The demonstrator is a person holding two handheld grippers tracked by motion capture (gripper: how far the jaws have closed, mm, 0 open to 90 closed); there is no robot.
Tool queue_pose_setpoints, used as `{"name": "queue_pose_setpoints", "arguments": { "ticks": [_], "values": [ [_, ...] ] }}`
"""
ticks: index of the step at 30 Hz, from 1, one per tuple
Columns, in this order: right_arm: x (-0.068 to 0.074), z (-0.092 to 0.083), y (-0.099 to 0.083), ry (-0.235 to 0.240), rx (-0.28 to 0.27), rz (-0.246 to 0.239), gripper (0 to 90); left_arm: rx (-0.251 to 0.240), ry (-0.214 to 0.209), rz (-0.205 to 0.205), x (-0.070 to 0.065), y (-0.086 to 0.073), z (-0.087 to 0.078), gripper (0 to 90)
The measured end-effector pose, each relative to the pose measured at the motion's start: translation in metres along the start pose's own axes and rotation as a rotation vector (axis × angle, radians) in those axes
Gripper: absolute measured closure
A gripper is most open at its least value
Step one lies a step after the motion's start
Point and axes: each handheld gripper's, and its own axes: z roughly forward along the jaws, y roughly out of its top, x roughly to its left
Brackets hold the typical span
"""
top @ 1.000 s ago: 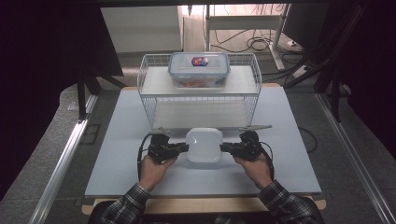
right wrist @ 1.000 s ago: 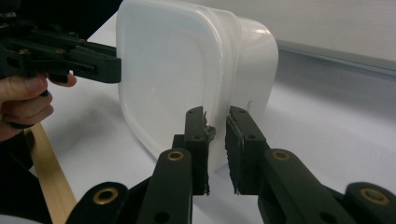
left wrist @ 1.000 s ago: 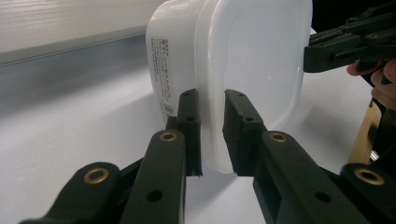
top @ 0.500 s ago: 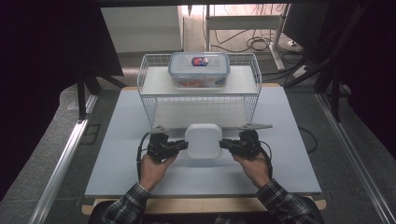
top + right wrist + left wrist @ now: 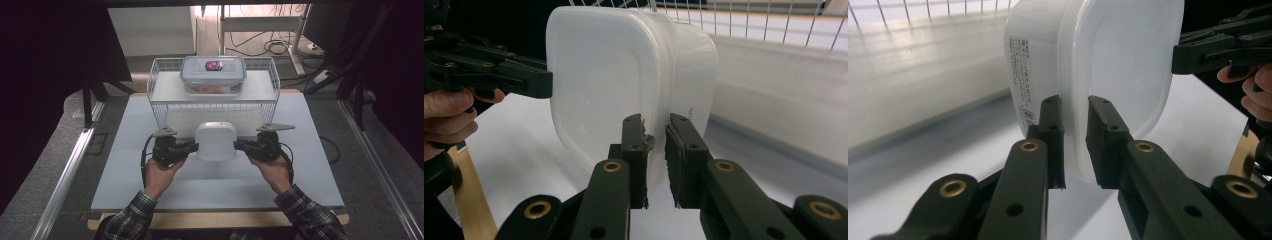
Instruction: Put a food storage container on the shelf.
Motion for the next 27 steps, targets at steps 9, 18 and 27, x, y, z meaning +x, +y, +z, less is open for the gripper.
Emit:
{"name": "queue_pose_setpoints", "arguments": {
  "ticks": [9,18,27],
  "values": [
    [0.003,-0.004,0.018,0.003,-0.025,-0.026,78.8,-0.026,0.007,0.017,-0.001,0.013,-0.009,78.5],
    [0.006,-0.006,0.031,0.008,-0.042,-0.033,78.8,-0.048,0.014,0.031,-0.003,0.026,-0.017,78.6],
    [0.008,-0.009,0.047,0.012,-0.062,-0.051,78.6,-0.068,0.025,0.057,-0.005,0.042,-0.027,78.8]
  ]
}}
